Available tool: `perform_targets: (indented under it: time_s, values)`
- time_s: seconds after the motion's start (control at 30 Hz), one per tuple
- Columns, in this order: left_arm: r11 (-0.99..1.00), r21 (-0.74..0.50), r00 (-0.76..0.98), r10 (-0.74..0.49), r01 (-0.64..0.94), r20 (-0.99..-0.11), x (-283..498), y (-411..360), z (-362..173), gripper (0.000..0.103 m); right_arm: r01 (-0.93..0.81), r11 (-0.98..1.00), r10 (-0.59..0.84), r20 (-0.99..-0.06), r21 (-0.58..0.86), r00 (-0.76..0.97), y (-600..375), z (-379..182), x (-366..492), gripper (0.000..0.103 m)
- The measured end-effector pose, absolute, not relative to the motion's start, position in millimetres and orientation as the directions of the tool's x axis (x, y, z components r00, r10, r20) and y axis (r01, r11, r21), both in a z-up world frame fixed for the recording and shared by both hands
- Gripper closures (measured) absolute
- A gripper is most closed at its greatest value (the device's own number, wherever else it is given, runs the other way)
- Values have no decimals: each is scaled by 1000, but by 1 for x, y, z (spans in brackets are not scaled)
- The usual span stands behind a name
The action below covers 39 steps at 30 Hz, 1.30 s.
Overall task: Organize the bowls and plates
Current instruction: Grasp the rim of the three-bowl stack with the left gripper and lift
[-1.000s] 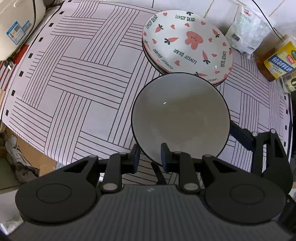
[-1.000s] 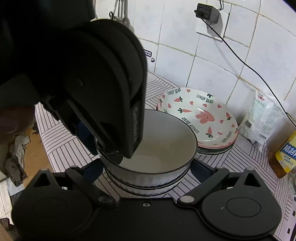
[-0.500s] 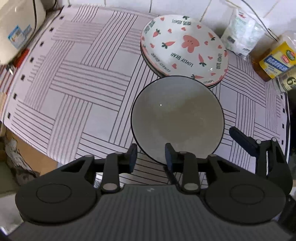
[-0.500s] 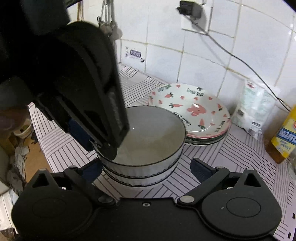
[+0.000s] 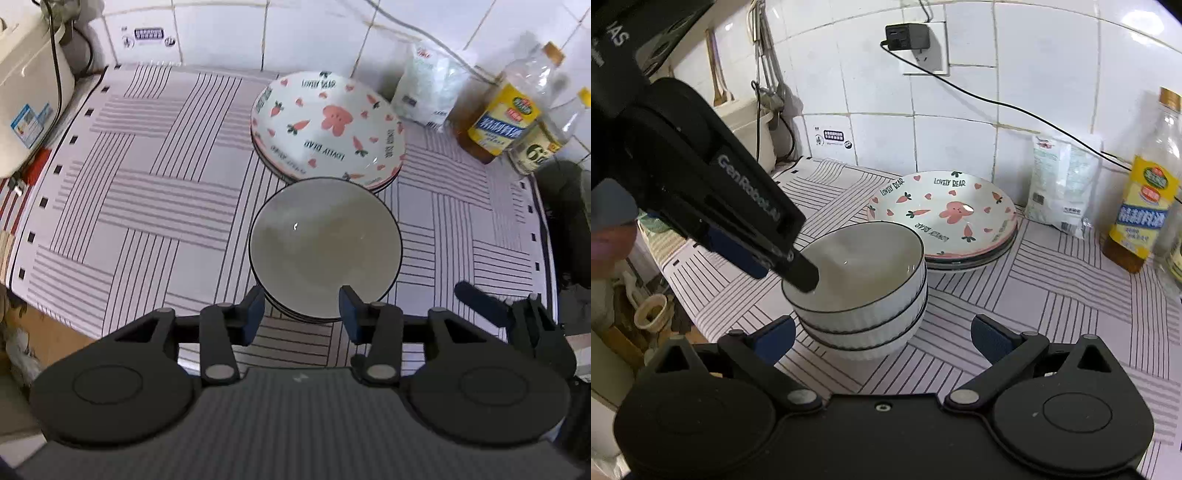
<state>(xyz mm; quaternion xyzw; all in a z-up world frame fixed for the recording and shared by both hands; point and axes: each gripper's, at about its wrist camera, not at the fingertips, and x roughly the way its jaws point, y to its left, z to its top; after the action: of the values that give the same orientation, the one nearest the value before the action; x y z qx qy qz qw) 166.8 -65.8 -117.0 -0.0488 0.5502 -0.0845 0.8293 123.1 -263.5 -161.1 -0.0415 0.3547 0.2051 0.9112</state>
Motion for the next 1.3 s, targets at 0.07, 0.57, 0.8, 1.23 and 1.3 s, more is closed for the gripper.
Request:
perform_targets:
  time_s: [0.07,0.57,0.8,1.23,1.3]
  values:
    - [975,-195,396,-220,102,-892,164,-61,-116,57,-400,914,345,-659,73,668,-262,-161,119,1]
    - [937,-277,452,-346,214,-822,155,2,-127,51,-284,956,268,-600,71,753,-242,-181,92,0]
    - [919,-335,453,-395,210,-799,164,21,-141,47,-236,970,224,-627,66,746,-234,-207,91,1]
    - [869,-458,371,-495,187,-786,206,1,-197,41,-231,971,221,-598,60,771,-228,-255,128,1]
    - [865,-465,344,-501,186,-794,213,-5,-209,43,-241,968,235,-598,71,766,-228,-261,134,2]
